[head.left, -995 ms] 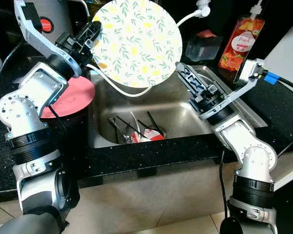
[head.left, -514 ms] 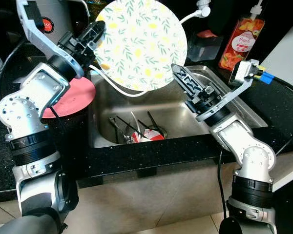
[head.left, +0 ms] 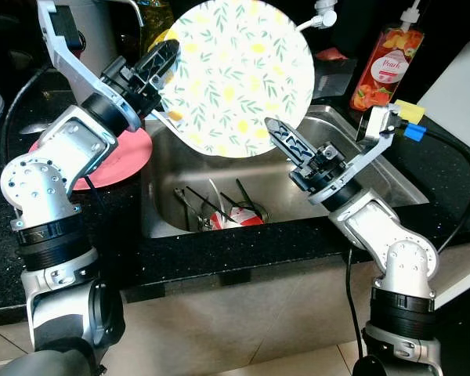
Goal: Kitchen organization
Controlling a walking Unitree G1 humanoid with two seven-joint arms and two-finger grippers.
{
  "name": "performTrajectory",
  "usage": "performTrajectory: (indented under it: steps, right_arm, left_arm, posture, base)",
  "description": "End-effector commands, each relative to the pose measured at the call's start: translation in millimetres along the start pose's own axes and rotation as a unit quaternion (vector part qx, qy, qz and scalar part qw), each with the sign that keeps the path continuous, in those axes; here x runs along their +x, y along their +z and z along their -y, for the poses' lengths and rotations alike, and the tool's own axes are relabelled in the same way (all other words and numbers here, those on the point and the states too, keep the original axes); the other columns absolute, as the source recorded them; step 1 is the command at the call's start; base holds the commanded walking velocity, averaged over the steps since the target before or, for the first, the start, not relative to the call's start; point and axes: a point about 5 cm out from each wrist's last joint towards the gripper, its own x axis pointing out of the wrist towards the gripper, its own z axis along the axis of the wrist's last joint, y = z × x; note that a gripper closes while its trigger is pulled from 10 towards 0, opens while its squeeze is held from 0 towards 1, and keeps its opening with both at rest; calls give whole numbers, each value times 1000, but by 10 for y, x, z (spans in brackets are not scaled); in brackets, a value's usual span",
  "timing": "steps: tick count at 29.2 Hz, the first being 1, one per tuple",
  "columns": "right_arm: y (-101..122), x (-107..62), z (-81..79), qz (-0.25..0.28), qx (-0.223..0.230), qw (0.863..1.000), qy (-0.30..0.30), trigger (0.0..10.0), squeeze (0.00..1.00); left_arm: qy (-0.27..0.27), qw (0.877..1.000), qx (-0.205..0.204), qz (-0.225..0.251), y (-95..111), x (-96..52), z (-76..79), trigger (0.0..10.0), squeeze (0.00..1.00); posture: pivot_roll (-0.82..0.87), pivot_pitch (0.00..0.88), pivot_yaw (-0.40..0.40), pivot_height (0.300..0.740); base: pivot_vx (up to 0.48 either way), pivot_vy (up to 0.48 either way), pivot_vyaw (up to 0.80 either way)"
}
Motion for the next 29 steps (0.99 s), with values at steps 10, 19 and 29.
performTrajectory:
  steps: [10, 19, 29]
  right_arm:
    - [21, 10, -13, 8, 0, 1000, 3, 5412, 0]
    - [72, 51, 71, 20, -36, 998, -43, 10000, 0]
    - [287, 40, 381, 79, -63, 980, -172, 10000, 0]
  left_arm:
    - [47, 991, 119, -26, -100, 9, -22, 10000, 1000]
    - [43, 992, 109, -49, -107, -24, -40, 10000, 0]
    - [129, 986, 100, -23, 35, -208, -325, 10000, 0]
  posture:
    - [45, 0, -47, 740]
    - [46, 0, -44, 740]
    - [51, 0, -44, 740]
  base:
    - [0, 0, 0]
    - [0, 0, 0]
    - [0, 0, 0]
